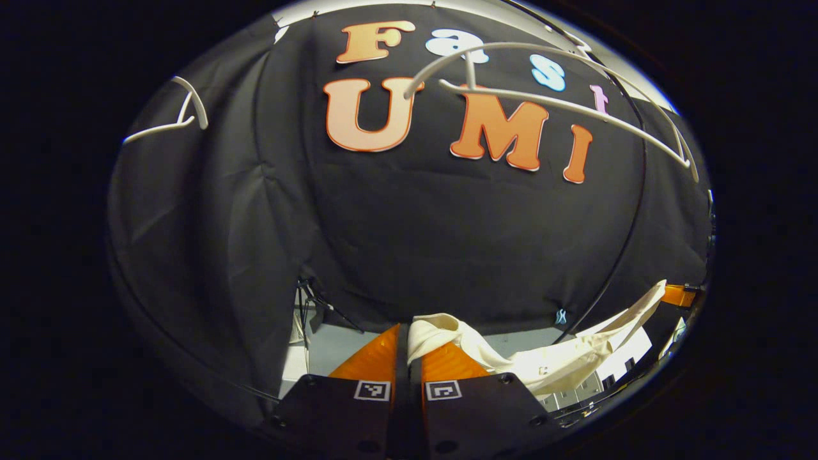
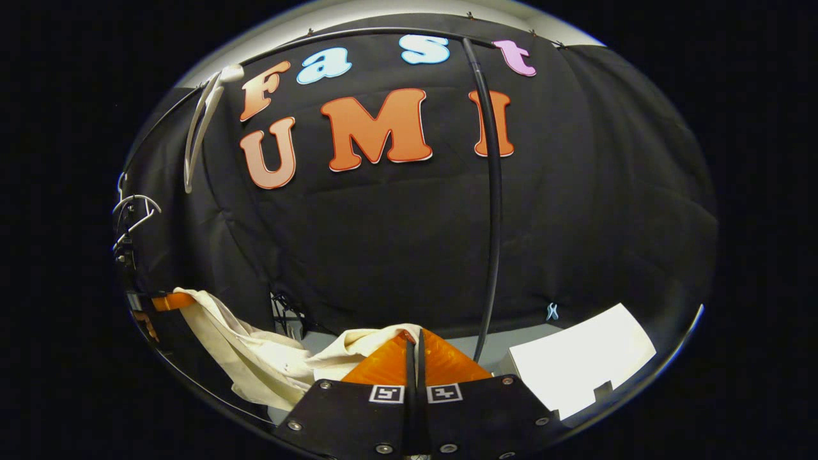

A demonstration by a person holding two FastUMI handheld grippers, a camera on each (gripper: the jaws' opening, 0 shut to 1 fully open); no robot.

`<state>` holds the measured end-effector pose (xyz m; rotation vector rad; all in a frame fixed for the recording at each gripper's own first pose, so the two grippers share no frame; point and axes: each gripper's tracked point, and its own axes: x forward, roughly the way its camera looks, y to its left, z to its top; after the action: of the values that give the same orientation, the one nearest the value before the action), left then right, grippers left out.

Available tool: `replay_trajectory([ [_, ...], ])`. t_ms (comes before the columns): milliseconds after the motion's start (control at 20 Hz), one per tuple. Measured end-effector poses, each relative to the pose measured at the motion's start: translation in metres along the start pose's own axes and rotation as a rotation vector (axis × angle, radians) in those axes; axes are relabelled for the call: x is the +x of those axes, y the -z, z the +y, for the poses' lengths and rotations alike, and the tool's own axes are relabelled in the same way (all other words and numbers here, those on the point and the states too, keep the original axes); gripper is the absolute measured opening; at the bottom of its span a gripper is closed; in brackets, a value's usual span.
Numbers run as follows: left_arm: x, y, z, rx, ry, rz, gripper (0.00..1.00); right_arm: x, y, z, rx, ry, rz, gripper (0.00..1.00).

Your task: Grasp the clothes on the hanger with both hands and then place them into the laundry hamper below.

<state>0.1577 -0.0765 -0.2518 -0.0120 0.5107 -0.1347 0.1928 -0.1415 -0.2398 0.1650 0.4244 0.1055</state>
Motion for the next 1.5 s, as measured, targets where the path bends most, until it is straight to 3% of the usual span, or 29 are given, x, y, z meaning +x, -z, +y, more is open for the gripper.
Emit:
replay_trajectory([
  [650,0.019,0.139,-0.063,-0.009,0.060,0.281,0.06,0.017,0.162,0.025,0.077,0.001,0.280,0.00],
  [1300,0.030,0.232,-0.123,0.027,0.118,0.501,0.07,0.019,0.262,0.046,0.063,0.019,0.481,0.00],
  [1500,0.024,0.248,-0.127,0.030,0.104,0.543,0.10,0.019,0.280,0.047,0.068,0.026,0.522,0.07],
])
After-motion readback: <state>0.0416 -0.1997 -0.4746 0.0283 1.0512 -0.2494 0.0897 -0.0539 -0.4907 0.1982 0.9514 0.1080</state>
